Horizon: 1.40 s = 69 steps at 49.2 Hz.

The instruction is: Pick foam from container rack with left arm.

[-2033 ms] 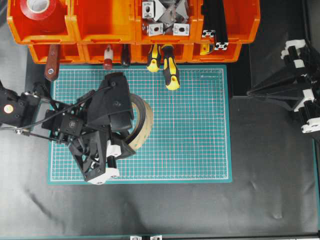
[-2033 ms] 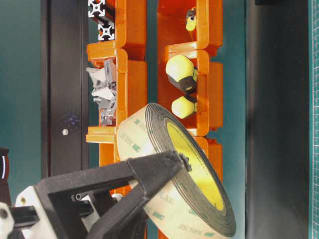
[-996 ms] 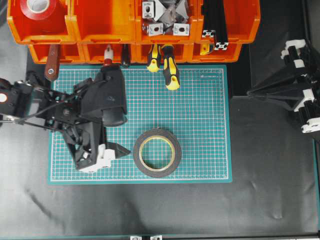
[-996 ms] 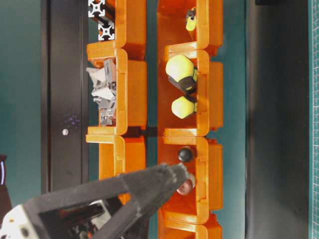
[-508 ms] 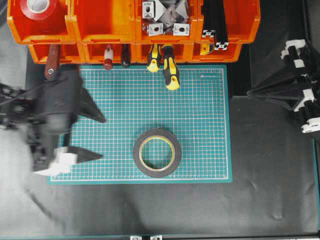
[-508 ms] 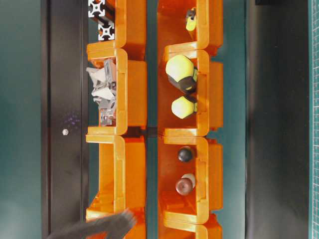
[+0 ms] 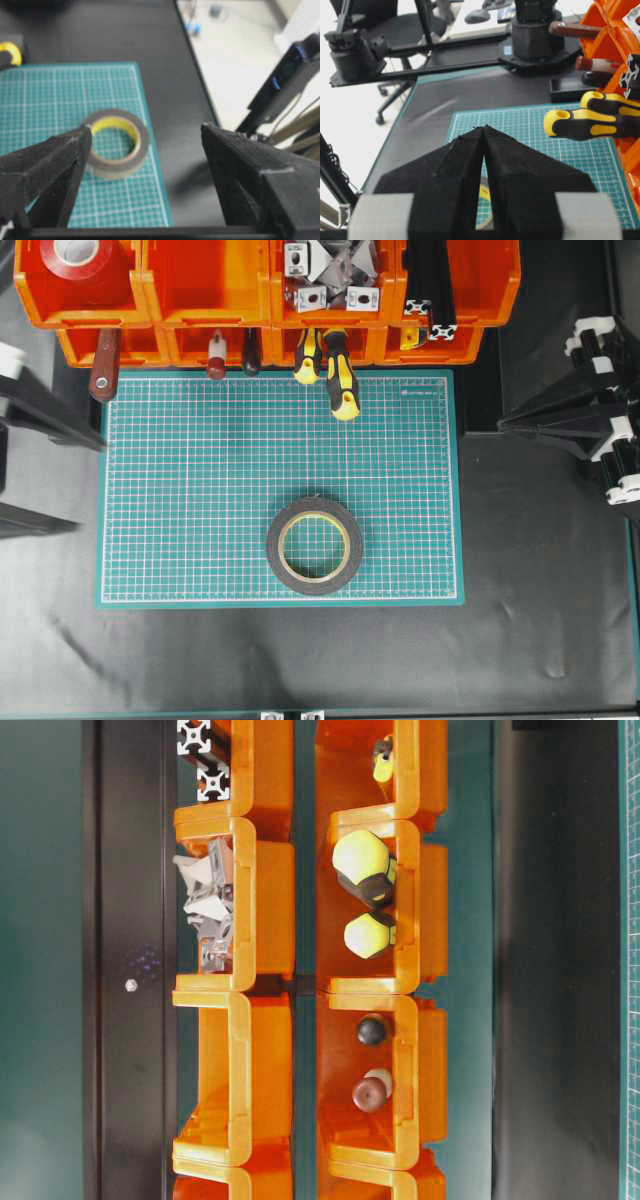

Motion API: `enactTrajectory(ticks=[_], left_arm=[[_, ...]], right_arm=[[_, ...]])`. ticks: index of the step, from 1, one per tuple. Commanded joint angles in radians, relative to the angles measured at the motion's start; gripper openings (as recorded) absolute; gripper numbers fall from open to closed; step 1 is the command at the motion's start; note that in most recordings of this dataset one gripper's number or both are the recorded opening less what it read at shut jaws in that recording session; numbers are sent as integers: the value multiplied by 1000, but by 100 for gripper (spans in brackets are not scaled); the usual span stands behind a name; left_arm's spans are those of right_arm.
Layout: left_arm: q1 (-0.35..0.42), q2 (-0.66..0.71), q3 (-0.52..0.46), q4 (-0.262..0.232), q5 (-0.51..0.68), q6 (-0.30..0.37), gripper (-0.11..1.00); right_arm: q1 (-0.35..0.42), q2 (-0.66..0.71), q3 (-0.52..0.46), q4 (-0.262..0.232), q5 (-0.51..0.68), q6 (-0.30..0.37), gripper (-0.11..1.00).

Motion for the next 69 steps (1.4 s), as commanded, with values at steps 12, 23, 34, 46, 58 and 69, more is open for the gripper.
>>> enactTrajectory(ticks=[12,23,34,46,58,69], left_arm=[[32,-204,98,3,-26,41,84],[37,-249,126,3,-80,55,84],[37,-249,141,3,-100,75,84],[37,-253,141,3,-107,72,84],[40,-249,147,3,-107,63,84],[44,-250,156,3,-115,60,84]], right_arm=[[-2,-8,-20,3,-9,-3,0],[-2,-11,-21,3,-18,-3,0],[-2,-11,-21,2,-26,-2,0],[-2,-11,-18,2,-57,-3,0],[-2,-9,-18,2,-69,-3,0],[-2,-6,-17,2,-75,-3,0]])
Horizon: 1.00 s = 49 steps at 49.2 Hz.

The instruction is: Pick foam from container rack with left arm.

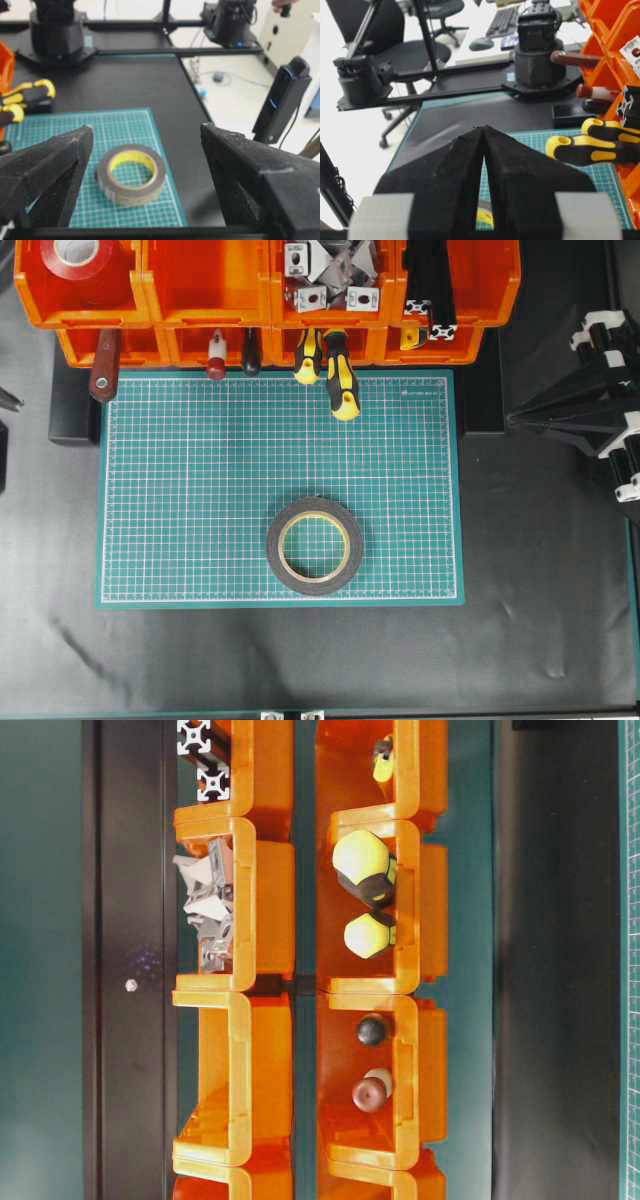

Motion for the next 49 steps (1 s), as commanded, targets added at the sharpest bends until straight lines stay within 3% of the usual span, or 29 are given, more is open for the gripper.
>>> enactTrajectory(ticks=[1,49], left_arm=[[6,6,-9,3,-18,-3,84],[12,11,14,3,-55,-5,84]], right_arm=[[-2,12,-15,0,-14,-2,0],[-2,17,-14,0,-31,-2,0]])
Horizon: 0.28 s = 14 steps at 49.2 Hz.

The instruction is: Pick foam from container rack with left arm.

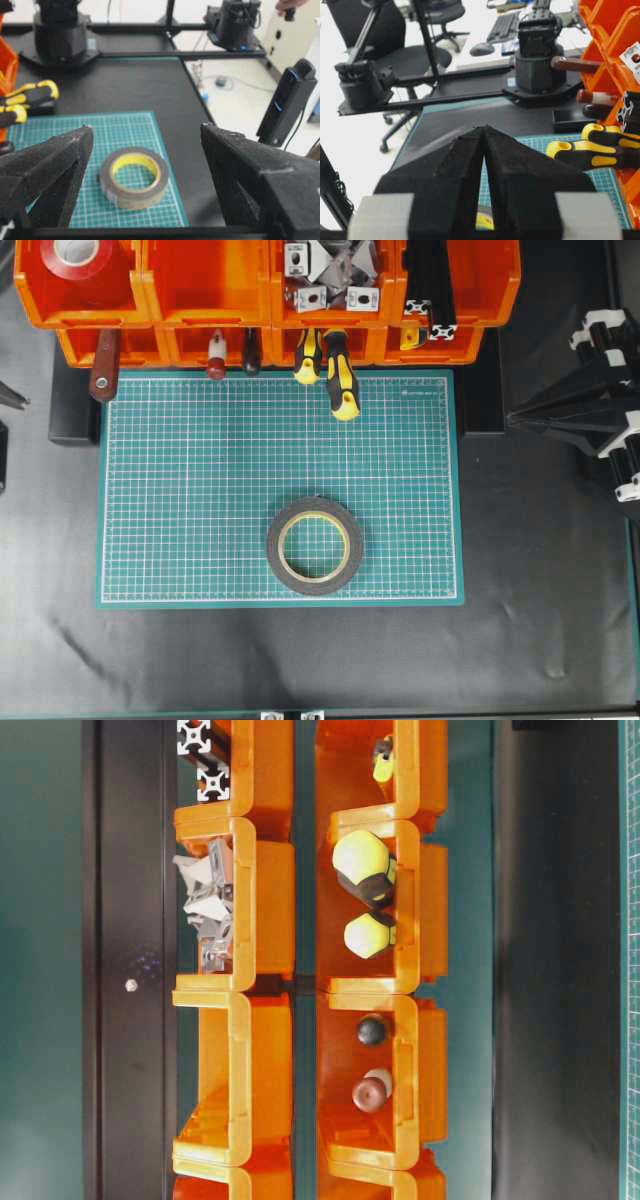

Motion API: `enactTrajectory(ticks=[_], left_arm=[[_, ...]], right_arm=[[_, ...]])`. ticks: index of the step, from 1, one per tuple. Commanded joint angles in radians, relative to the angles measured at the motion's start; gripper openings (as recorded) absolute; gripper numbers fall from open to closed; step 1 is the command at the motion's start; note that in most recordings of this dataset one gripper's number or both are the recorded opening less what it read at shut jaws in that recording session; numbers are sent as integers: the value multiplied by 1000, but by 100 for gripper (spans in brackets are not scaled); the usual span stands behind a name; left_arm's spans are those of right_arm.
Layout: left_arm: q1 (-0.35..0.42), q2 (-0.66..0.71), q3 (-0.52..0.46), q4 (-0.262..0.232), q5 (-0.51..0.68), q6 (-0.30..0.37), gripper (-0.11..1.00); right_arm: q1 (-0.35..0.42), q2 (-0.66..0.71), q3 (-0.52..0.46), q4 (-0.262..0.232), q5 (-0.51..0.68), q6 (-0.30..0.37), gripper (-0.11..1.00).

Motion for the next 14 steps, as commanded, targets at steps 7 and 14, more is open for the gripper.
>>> enactTrajectory(ticks=[7,14], left_arm=[[2,11,-8,2,-21,-5,84],[2,11,-2,2,-25,-6,83]], right_arm=[[-2,11,-12,0,-15,-2,0],[-2,11,-8,0,-15,0,0]])
